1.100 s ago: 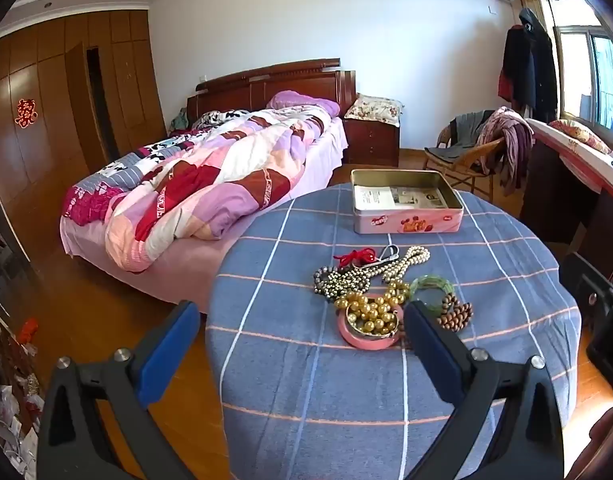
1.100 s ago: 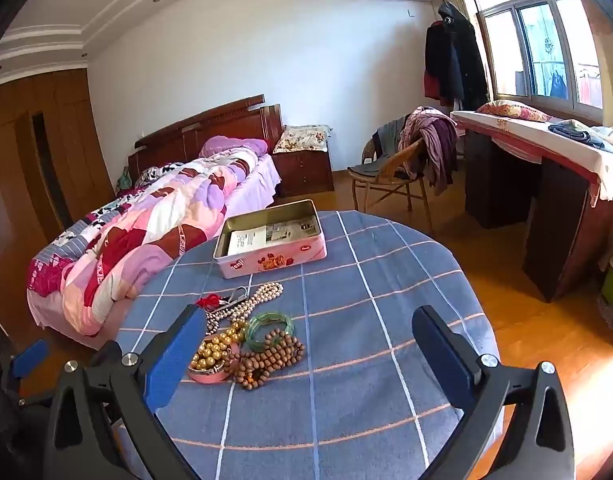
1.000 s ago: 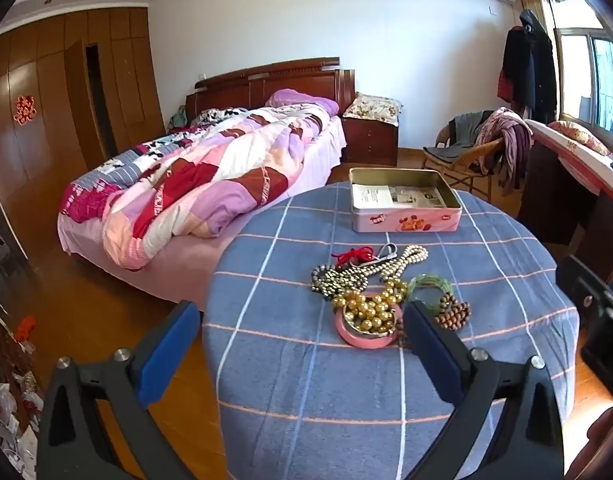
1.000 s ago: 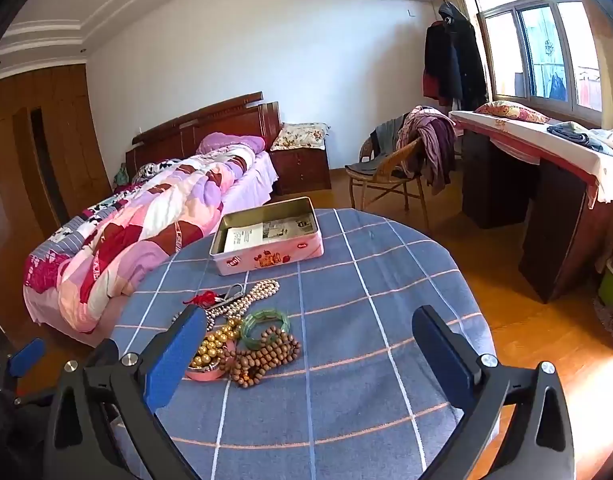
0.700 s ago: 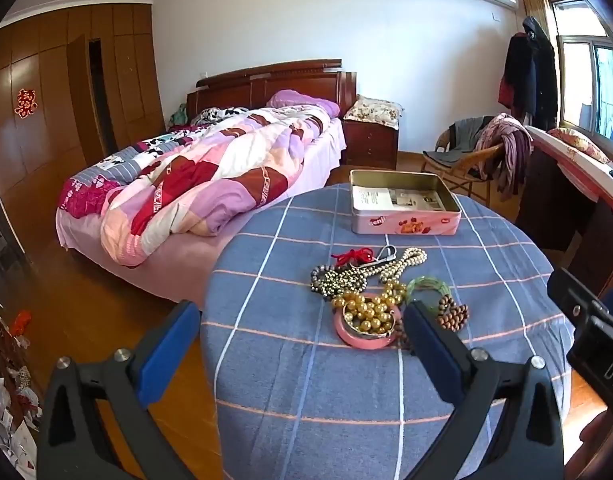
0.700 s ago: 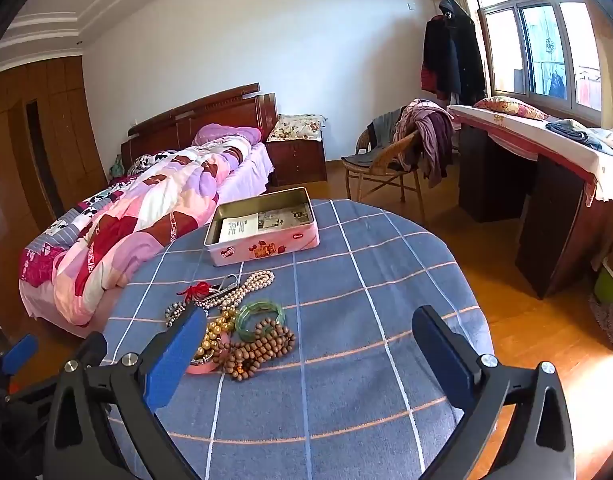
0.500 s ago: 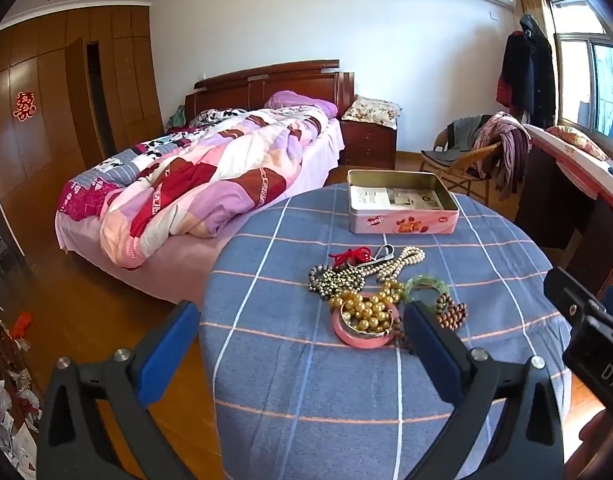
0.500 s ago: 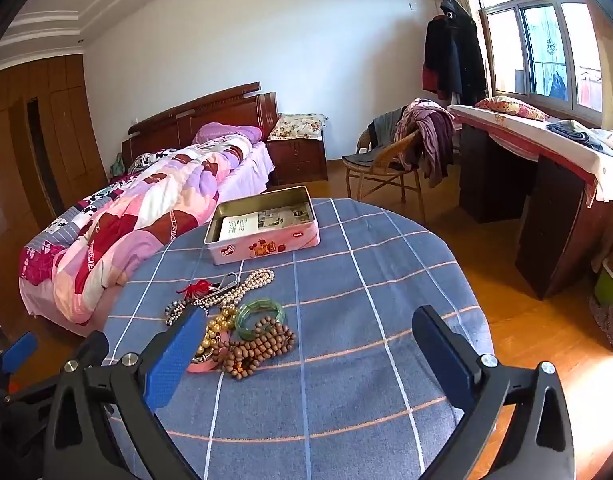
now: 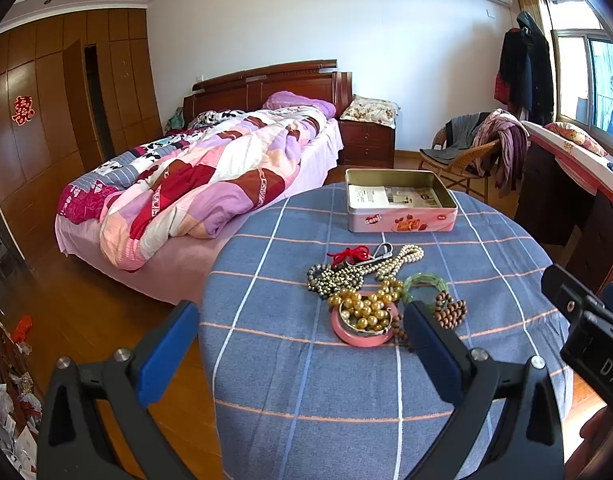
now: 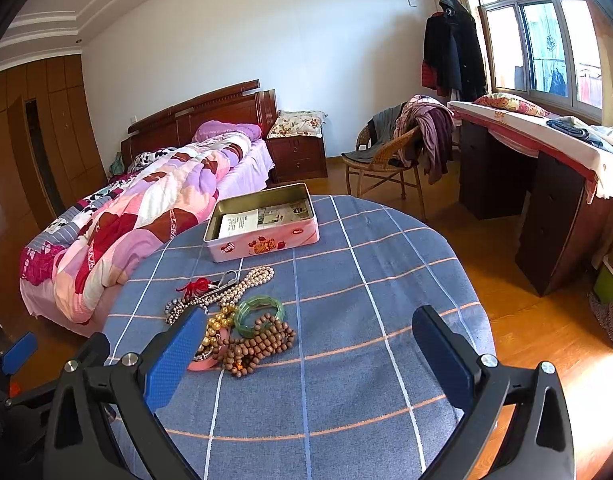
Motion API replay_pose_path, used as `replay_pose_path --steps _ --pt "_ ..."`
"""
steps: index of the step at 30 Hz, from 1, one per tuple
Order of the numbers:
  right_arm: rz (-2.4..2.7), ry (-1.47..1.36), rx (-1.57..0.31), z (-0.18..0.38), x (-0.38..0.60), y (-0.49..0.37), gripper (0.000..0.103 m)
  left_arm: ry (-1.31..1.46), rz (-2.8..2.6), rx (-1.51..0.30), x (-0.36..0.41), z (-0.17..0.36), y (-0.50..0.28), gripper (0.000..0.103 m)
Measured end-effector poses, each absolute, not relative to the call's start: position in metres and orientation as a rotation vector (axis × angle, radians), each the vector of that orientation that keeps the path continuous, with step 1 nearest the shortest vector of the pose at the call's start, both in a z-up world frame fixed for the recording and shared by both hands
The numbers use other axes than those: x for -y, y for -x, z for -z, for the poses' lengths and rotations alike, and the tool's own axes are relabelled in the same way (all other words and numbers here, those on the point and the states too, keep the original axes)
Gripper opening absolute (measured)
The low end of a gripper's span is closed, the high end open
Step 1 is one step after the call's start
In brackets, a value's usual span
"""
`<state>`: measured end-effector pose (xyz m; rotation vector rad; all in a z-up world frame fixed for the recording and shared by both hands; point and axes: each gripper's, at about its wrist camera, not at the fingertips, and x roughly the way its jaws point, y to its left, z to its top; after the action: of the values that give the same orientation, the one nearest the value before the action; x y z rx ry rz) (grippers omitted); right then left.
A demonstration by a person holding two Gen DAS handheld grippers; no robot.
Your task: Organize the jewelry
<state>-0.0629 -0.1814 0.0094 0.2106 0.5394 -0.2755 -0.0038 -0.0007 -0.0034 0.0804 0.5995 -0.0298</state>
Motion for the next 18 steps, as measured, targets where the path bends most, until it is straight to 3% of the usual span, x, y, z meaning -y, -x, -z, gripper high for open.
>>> replay_pose_path --steps 18 --pt "0.273 -0.208 -0.546 -0.0072 0.1794 0.0627 0.102 -0.08 0.026 -0.6 0.0018 0.003 0.0036 0.103"
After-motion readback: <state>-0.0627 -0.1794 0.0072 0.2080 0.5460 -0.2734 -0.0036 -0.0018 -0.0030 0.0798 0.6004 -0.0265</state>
